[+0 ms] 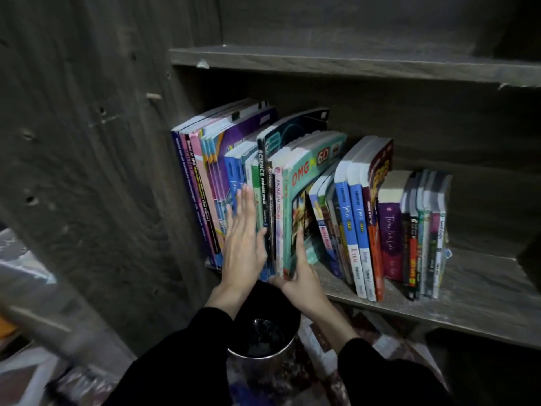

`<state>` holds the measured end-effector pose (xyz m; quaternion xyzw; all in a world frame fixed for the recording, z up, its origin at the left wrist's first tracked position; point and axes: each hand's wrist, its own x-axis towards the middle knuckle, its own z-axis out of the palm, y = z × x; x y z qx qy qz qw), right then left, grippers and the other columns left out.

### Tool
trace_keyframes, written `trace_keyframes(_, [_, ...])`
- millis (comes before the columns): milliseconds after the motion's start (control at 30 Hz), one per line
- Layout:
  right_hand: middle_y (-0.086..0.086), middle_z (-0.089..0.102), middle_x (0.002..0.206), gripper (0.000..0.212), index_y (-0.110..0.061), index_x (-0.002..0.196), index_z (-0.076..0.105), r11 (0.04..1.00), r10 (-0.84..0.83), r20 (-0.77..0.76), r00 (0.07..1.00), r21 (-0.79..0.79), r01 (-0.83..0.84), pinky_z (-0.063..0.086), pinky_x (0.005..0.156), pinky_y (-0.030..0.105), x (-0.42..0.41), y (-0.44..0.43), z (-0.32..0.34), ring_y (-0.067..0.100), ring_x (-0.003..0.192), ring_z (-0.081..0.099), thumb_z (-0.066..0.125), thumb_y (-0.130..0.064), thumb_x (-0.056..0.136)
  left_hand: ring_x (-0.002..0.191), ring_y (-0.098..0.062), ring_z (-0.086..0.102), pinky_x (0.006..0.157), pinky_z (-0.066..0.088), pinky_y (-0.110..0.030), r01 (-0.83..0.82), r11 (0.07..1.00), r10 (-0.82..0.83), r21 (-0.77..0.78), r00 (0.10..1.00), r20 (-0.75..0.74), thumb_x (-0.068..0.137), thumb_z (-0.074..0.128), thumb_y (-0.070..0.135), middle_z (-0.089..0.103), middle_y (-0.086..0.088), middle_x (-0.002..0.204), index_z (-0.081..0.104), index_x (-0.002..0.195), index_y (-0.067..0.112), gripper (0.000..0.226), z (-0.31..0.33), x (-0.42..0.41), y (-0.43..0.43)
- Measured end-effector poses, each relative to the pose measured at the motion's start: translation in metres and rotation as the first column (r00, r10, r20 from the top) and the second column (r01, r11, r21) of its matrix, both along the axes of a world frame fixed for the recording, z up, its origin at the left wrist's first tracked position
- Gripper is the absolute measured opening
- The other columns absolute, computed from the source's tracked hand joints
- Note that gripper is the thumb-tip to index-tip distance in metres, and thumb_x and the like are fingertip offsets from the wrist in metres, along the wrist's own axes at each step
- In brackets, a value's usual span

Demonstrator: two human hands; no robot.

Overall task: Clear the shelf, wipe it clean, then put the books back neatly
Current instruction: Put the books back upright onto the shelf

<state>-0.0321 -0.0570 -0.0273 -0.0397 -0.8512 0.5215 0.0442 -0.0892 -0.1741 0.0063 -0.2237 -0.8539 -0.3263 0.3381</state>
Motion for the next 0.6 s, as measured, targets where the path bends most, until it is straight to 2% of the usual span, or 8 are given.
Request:
trace_keyframes(133, [0.005,0.039,0.149,0.11,-0.059,0.139,-0.019,1.0,0.002,0.008,1.0,-0.002,-0.002,0.034,0.108,0.037,-0.003,0.0,0.004,0.029,0.132,0.041,0.07,-0.024,0.083,0.147,-0.017,-0.01,0.12,-0.004,-0.036,-0.085,0.992,0.079,-0.092,0.995,-0.064,0.094,0.051,0.007,0.002,-0.006,0.158,-0.006,0.15,0.015,0.081,-0.001,-0.004,-0.006])
trace_keyframes(233, [0.011,0.053,0.137,0.102,-0.05,0.146,-0.009,0.998,-0.015,0.021,1.0,0.068,0.013,0.041,0.088,0.022,0.0,0.013,0.009,0.029,0.116,0.056,0.07,-0.024,0.086,0.146,-0.024,-0.016,0.118,-0.007,-0.043,-0.217,0.958,0.196,-0.185,0.972,-0.125,0.097,0.04,0.016,-0.012,-0.008,0.158,-0.012,0.15,0.012,0.074,-0.009,-0.004,-0.002])
trace_keyframes(267, [0.01,0.054,0.136,0.1,-0.046,0.149,-0.004,0.997,-0.012,0.026,1.0,0.075,0.01,0.04,0.083,0.021,0.001,0.015,0.014,0.027,0.112,0.058,0.07,-0.021,0.086,0.145,-0.024,-0.017,0.118,-0.008,-0.045,-0.255,0.943,0.23,-0.215,0.964,-0.133,0.098,0.037,0.019,-0.017,-0.008,0.157,-0.014,0.15,0.011,0.073,-0.013,-0.005,-0.002])
trace_keyframes(333, [0.006,0.051,0.135,0.092,-0.037,0.152,0.006,0.998,-0.028,0.012,1.0,0.054,0.028,0.043,0.087,0.025,0.0,0.012,0.028,0.026,0.108,0.059,0.068,-0.014,0.086,0.145,-0.024,-0.018,0.116,-0.01,-0.046,-0.303,0.921,0.276,-0.245,0.951,-0.139,0.1,0.028,0.023,-0.024,-0.007,0.156,-0.016,0.149,0.009,0.068,-0.017,-0.006,-0.002])
trace_keyframes(400, [0.003,0.053,0.121,0.078,-0.027,0.15,0.022,0.991,-0.109,-0.142,0.984,0.058,0.118,0.045,0.087,0.028,0.0,0.007,0.044,0.019,0.096,0.059,0.061,-0.006,0.086,0.145,-0.024,-0.019,0.116,-0.011,-0.047,-0.332,0.908,0.305,-0.255,0.942,-0.14,0.1,0.021,0.026,-0.027,-0.006,0.155,-0.017,0.148,0.007,0.064,-0.019,-0.006,-0.001])
trace_keyframes(467, [0.005,0.055,0.113,0.057,-0.017,0.138,0.043,0.955,-0.199,-0.432,0.88,0.118,0.274,0.045,0.086,0.03,0.0,-0.001,0.065,0.017,0.095,0.056,0.053,-0.001,0.085,0.145,-0.024,-0.019,0.116,-0.01,-0.047,-0.327,0.909,0.304,-0.258,0.944,-0.127,0.099,0.021,0.026,-0.024,-0.007,0.156,-0.018,0.148,0.008,0.066,-0.018,-0.005,0.001])
trace_keyframes(533, [0.007,0.054,0.105,0.044,-0.011,0.125,0.053,0.912,-0.191,-0.647,0.738,0.16,0.377,0.041,0.083,0.027,-0.002,-0.006,0.092,0.019,0.097,0.051,0.049,-0.004,0.081,0.145,-0.024,-0.017,0.117,-0.008,-0.047,-0.284,0.922,0.27,-0.262,0.959,-0.086,0.097,0.024,0.025,-0.014,-0.009,0.158,-0.019,0.148,0.009,0.069,-0.016,-0.002,0.0])
trace_keyframes(600, [0.009,0.054,0.108,0.041,-0.007,0.12,0.055,0.872,-0.101,-0.742,0.663,0.255,0.418,0.033,0.086,0.024,-0.01,-0.004,0.12,0.019,0.103,0.044,0.051,-0.008,0.079,0.146,-0.024,-0.012,0.117,-0.005,-0.047,-0.218,0.943,0.218,-0.25,0.976,-0.028,0.094,0.028,0.02,-0.002,-0.013,0.159,-0.011,0.15,0.009,0.07,-0.007,0.006,-0.002])
